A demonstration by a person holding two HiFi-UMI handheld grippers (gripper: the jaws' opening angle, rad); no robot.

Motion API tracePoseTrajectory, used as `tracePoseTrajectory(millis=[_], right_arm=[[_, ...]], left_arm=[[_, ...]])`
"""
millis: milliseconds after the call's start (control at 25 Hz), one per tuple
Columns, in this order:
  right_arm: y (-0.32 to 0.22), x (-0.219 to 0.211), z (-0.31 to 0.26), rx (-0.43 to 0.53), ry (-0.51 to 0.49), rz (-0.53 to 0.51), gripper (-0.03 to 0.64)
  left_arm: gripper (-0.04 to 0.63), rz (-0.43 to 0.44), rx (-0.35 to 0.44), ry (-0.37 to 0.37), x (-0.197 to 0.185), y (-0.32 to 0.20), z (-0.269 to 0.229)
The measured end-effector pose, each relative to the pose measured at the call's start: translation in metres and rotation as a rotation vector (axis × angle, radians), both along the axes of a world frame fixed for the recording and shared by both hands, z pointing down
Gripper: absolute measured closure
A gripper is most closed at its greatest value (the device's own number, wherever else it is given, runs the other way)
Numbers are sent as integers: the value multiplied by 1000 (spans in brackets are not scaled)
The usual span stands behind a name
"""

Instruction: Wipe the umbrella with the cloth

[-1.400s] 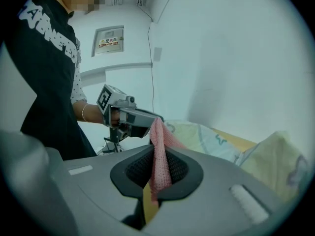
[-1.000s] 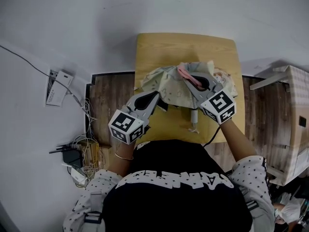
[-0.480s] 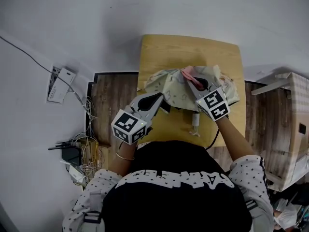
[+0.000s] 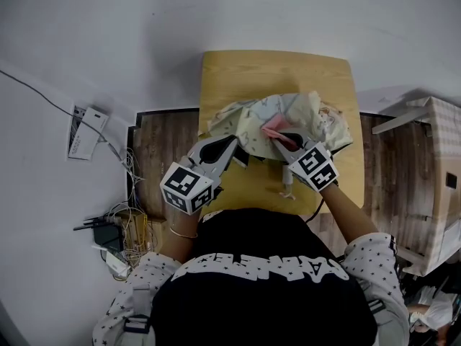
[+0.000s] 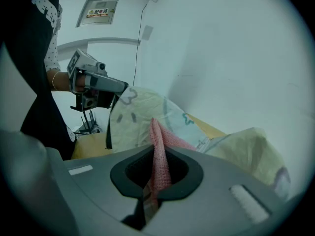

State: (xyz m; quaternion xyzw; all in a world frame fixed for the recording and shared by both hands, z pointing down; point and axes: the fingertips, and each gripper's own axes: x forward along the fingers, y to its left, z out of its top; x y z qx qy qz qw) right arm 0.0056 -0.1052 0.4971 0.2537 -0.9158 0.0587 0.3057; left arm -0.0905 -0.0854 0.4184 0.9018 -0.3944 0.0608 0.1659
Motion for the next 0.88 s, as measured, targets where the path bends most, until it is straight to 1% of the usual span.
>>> tracePoseTrajectory(millis=[320,760,880], right_arm=[[30,3,6,-49,-33,-27,586],[61,13,12,-88,-31,-59,586],[65,17,7,-84,-36,-73,586]], left_arm=[[591,21,2,14,8,3,-3],[591,51,13,41,23,-1,-10],[591,58,15,56,28,-3,-12]])
